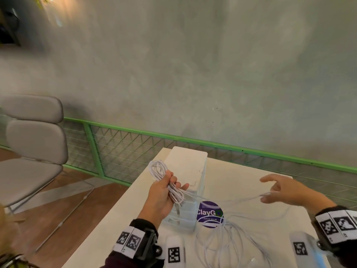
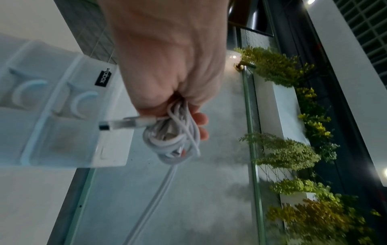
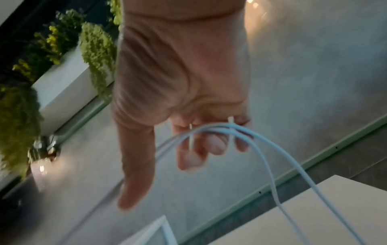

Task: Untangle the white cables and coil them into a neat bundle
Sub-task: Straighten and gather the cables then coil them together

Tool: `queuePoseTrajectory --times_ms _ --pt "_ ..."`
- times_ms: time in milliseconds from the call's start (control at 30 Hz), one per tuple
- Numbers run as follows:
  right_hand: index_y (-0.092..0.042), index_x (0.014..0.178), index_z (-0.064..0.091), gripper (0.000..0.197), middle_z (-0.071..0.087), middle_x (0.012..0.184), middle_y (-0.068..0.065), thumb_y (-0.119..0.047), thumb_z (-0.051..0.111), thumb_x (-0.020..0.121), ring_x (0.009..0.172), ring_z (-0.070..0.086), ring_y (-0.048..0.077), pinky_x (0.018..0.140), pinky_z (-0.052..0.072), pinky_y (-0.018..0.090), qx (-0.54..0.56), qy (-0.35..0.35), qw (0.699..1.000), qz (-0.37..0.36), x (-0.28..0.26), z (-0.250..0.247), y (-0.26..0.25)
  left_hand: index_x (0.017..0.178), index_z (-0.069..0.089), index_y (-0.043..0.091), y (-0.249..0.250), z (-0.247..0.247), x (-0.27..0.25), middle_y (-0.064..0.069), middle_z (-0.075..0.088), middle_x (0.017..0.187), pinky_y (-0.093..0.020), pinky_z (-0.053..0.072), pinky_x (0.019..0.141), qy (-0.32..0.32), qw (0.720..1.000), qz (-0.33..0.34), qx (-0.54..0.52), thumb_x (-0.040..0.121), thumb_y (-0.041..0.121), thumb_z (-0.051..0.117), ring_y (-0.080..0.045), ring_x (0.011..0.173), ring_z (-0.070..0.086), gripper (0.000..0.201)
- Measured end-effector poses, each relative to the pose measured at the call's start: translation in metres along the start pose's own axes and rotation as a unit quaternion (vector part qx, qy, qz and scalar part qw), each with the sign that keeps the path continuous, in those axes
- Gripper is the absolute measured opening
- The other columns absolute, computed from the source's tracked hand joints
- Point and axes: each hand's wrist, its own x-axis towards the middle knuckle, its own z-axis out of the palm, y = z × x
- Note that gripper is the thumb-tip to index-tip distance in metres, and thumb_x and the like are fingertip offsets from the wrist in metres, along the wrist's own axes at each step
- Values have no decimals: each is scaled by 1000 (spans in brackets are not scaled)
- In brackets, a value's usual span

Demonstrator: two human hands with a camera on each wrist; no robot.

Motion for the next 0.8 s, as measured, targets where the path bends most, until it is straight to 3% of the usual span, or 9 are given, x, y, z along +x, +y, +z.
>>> queuePoseTrajectory --times_ms 100,200,267,333,400,467,633,733,800 --pt "-28 137 33 86 50 121 2 -24 82 66 106 48 13 86 36 21 -4 -64 997 -36 -6 16 -22 77 49 5 -17 12 -4 -5 52 55 -36 60 56 5 1000 -16 12 99 13 39 -15 42 57 25" --pt "-32 137 31 77 50 125 -7 -31 75 74 117 48 7 91 38 14 83 -122 980 -137 -9 69 -61 77 50 2 -29 25 -8 -7 57 59 -38 60 63 -12 999 -31 26 100 14 38 -19 49 64 29" --pt "-23 128 44 54 63 110 -6 -33 68 81 102 60 8 95 46 25 172 -164 956 -173 -11 100 -79 73 52 2 -33 32 -12 -5 64 55 -40 57 74 -20 997 -40 56 100 15 37 -19 51 67 34" --pt "-9 115 53 27 65 73 -5 -20 56 91 68 62 11 75 52 28 265 -208 927 -163 -13 111 -84 70 55 2 -34 37 -16 -6 67 54 -40 52 81 -22 996 -38 79 100 15 37 -18 52 68 37" --pt "-4 108 57 18 52 50 -8 -14 48 96 45 47 10 51 43 20 313 -202 917 -144 -15 108 -80 68 55 2 -33 36 -18 -6 66 52 -40 49 85 -19 996 -30 81 100 14 38 -17 50 67 38" --pt "-12 105 62 19 42 48 -6 -18 46 96 42 34 8 43 30 18 349 -162 915 -117 -16 100 -75 68 52 4 -33 32 -18 -3 63 49 -42 46 89 -25 997 -21 75 99 14 38 -14 48 65 36" --pt "-22 72 56 32 44 60 -6 -28 38 99 53 36 6 53 30 18 71 6 984 -162 -16 107 -85 66 46 10 -41 32 -18 3 50 47 -31 51 71 -47 997 -19 56 100 16 37 -10 44 53 35" --pt "-30 66 37 34 43 62 -6 -32 31 100 55 39 7 54 32 19 12 3 983 -184 -24 113 -90 69 42 15 -39 33 -14 7 41 45 -22 51 52 -29 999 -28 19 101 21 34 -6 37 41 33" --pt "-35 75 41 29 48 68 -7 -42 24 99 59 41 7 54 30 21 -56 -27 979 -195 -30 112 -85 72 42 15 -32 29 -8 8 38 42 -19 45 43 -7 999 -28 -25 101 24 35 -5 33 36 31"
